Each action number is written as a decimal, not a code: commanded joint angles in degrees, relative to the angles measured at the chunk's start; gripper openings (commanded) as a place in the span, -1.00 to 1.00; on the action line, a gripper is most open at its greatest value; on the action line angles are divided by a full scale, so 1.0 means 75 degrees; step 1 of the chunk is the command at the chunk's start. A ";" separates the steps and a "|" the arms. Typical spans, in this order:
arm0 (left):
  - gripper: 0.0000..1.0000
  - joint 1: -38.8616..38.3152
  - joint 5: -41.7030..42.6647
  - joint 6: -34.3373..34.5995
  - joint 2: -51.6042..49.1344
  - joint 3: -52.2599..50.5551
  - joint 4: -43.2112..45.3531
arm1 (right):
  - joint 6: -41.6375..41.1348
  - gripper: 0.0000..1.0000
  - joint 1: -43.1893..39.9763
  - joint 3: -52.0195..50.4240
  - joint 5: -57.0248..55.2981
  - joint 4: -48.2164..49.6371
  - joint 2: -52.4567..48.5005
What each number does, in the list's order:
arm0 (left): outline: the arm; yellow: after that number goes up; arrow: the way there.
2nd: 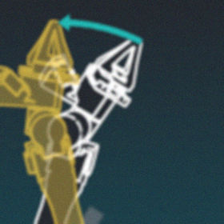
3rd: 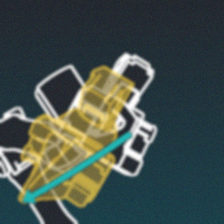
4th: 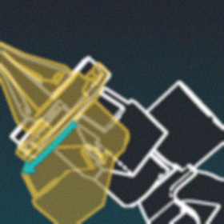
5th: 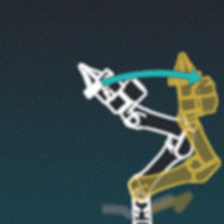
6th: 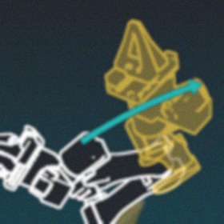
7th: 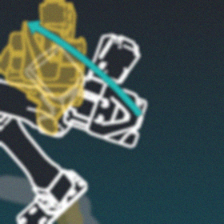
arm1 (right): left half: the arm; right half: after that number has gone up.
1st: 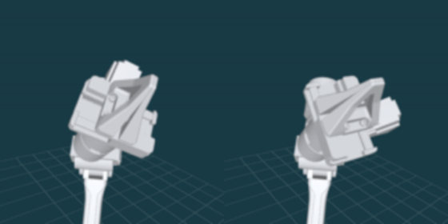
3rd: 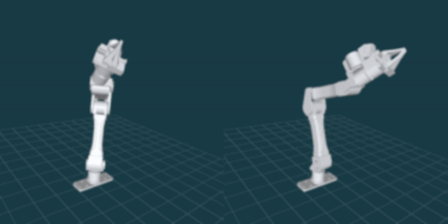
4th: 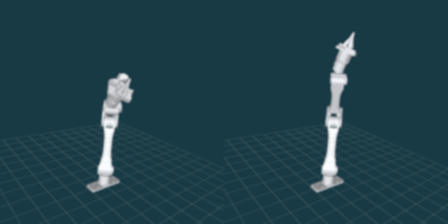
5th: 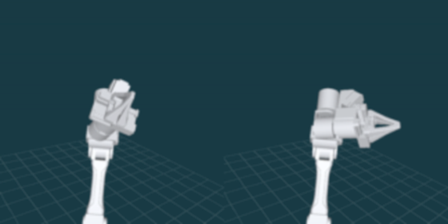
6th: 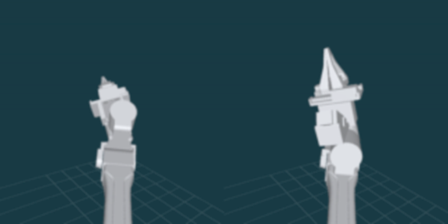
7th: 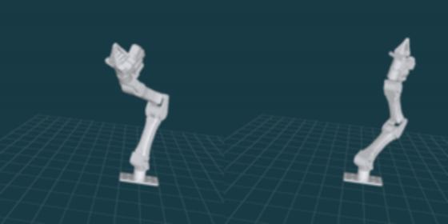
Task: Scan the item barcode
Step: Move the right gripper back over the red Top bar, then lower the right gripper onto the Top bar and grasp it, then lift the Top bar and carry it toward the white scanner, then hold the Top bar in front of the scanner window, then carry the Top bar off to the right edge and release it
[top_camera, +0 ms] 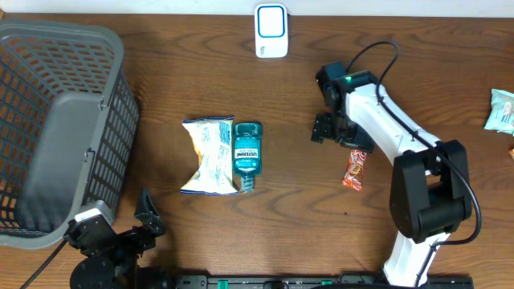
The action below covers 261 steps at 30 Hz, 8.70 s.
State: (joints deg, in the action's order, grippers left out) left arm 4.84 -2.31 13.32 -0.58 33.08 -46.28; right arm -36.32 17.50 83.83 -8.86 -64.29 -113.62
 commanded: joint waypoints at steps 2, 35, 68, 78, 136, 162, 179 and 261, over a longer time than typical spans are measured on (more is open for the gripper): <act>0.96 0.0038 -0.0099 -0.0015 0.0052 0.0000 0.0000 | 0.0595 0.99 -0.0242 -0.0259 -0.0146 0.0455 0.0012; 0.96 0.0038 -0.0099 -0.0015 0.0052 0.0000 0.0000 | 0.4328 0.35 -0.0262 -0.2296 0.4074 0.2769 0.0017; 0.96 0.0038 -0.0099 -0.0015 0.0052 0.0000 0.0000 | 0.3722 -0.97 0.0291 0.1087 0.2157 -0.0414 0.1061; 0.96 0.0038 -0.0096 -0.0015 0.0052 0.0000 0.0000 | 0.3069 -0.97 0.0801 -0.1145 0.1113 0.1387 0.1061; 0.96 0.0038 -0.0096 -0.0015 0.0052 0.0000 0.0003 | 0.4147 -0.98 0.2008 -0.4030 -0.0490 0.4197 0.1020; 0.96 0.0038 -0.0096 -0.0015 0.0052 0.0000 0.0000 | 1.0821 -0.98 -0.0178 -0.2159 1.0681 0.0886 0.1005; 0.95 0.0038 -0.0096 -0.0015 0.0052 0.0000 0.0003 | 1.1648 -0.98 -0.0178 -0.2157 1.1150 0.1105 0.1005; 0.96 0.0038 -0.0096 -0.0015 0.0052 0.0000 0.0003 | 0.6003 -0.98 -0.4797 0.7411 -0.3561 -0.0927 -0.4552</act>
State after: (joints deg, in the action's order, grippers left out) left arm 4.84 -2.33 13.32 -0.58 33.08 -46.30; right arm 5.21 -14.59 142.93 -34.20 -73.87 -148.57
